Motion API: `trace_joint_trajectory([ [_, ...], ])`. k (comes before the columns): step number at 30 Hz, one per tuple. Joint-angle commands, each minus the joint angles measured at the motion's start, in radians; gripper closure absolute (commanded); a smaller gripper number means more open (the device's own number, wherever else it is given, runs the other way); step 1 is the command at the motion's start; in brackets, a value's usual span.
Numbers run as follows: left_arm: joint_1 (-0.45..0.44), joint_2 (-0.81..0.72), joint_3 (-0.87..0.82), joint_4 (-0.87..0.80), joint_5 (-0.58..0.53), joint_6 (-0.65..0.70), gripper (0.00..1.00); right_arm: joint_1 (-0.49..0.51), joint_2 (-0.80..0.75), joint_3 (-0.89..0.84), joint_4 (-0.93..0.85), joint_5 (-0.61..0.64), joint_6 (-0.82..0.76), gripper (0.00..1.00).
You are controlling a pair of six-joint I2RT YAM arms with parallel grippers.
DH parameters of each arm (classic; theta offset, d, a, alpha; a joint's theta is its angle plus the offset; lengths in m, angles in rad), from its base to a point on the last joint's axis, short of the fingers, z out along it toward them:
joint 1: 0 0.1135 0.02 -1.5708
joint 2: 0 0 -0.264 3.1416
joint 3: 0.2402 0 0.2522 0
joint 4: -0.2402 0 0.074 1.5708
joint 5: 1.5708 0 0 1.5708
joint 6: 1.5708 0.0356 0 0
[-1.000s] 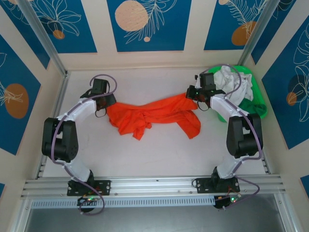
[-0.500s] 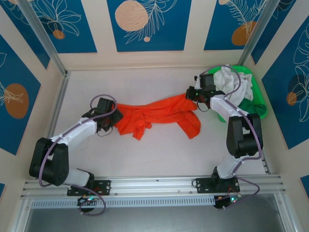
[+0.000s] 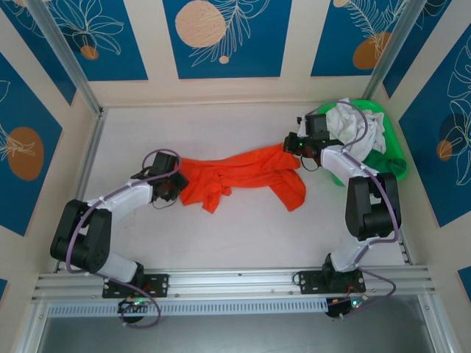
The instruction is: Fold and stack the t-shirts
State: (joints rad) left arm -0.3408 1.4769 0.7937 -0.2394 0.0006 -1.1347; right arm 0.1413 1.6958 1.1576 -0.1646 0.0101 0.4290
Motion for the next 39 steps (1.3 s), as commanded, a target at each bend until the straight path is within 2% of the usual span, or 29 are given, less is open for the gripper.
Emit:
trace_joint_trajectory([
  [1, -0.001, 0.010, 0.027, 0.013, 0.009, 0.004, 0.81, -0.009, -0.030, -0.015, 0.010, -0.027, 0.013, 1.00],
  [2, 0.000, 0.008, 0.028, 0.007, 0.006, 0.011, 0.88, -0.008, -0.035, -0.017, 0.009, -0.027, 0.014, 0.96],
  [3, 0.000, 0.005, 0.030, -0.001, 0.002, 0.016, 0.92, -0.011, -0.044, -0.024, 0.008, -0.025, 0.019, 0.83],
  [5, 0.000, -0.002, 0.032, -0.013, -0.005, 0.028, 1.00, -0.021, -0.075, -0.052, 0.011, -0.010, 0.040, 0.47],
  [7, 0.000, -0.007, 0.034, -0.026, -0.011, 0.044, 1.00, -0.036, -0.111, -0.094, 0.014, 0.005, 0.071, 0.33],
  [9, 0.002, -0.012, 0.038, -0.044, -0.019, 0.058, 1.00, -0.056, -0.143, -0.141, 0.013, 0.012, 0.124, 0.31],
  [13, 0.016, -0.017, 0.039, -0.040, -0.016, 0.075, 1.00, -0.120, -0.179, -0.252, 0.032, -0.058, 0.264, 0.32],
  [19, 0.041, -0.014, 0.062, -0.043, -0.010, 0.101, 1.00, -0.177, -0.152, -0.326, 0.147, -0.167, 0.409, 0.33],
  [27, 0.095, -0.050, 0.055, -0.058, 0.002, 0.132, 1.00, -0.180, -0.015, -0.221, 0.185, -0.143, 0.532, 0.32],
  [32, 0.116, -0.077, 0.038, -0.061, 0.001, 0.140, 1.00, -0.178, 0.082, -0.140, 0.174, -0.128, 0.638, 0.36],
  [39, 0.149, -0.096, 0.015, -0.060, 0.012, 0.145, 1.00, -0.161, 0.181, -0.015, 0.096, -0.081, 0.693, 0.37],
])
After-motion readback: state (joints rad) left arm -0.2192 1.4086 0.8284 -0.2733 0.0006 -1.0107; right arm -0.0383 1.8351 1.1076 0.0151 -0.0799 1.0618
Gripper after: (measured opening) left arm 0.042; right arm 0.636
